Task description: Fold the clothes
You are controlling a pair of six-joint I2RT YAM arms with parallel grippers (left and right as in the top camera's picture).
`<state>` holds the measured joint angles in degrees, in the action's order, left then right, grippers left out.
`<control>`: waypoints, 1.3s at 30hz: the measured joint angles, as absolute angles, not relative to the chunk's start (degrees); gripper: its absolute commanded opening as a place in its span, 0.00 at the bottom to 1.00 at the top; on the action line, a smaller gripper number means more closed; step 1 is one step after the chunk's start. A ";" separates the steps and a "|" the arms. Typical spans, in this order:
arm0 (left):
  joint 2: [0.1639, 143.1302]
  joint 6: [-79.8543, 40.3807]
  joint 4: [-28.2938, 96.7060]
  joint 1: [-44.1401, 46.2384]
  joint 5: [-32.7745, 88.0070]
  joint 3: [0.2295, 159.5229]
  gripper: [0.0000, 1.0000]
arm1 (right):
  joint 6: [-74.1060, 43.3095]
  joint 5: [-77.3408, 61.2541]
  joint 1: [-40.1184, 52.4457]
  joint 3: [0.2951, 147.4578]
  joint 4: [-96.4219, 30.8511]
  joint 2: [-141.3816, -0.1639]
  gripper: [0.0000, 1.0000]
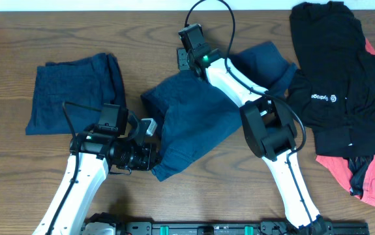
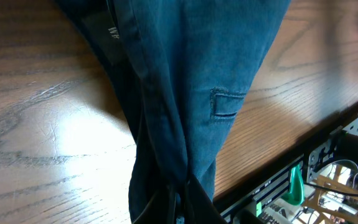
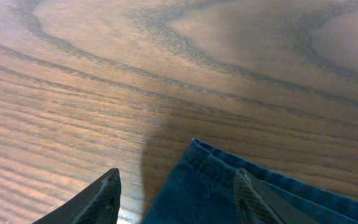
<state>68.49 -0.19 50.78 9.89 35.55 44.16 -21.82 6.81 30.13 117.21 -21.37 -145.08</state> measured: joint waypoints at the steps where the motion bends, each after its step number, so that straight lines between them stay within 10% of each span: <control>1: 68.49 -0.16 50.76 9.89 35.55 44.16 0.06 | -21.98 7.01 30.13 117.25 -21.28 -145.64 0.59; 5: 68.49 -0.16 50.76 9.89 35.55 44.16 0.06 | -21.98 7.77 30.15 117.75 -20.03 -146.65 0.57; 13: 68.49 -0.16 50.76 9.89 35.55 44.16 0.06 | -22.13 9.50 29.82 118.13 -20.53 -147.11 0.01; 19: 68.49 -0.16 50.76 9.89 35.55 44.16 0.06 | -22.15 9.91 29.80 118.21 -20.69 -147.17 0.05; 21: 68.49 -0.16 50.76 9.89 35.55 44.16 0.06 | -22.39 9.78 29.80 118.24 -20.51 -147.17 0.43; 39: 68.49 -0.16 50.76 9.89 35.55 44.16 0.06 | -14.00 18.39 33.78 118.28 -19.22 -147.52 0.54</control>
<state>68.49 -0.16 50.76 9.89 35.55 44.16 -14.00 18.39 33.78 118.28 -19.22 -147.52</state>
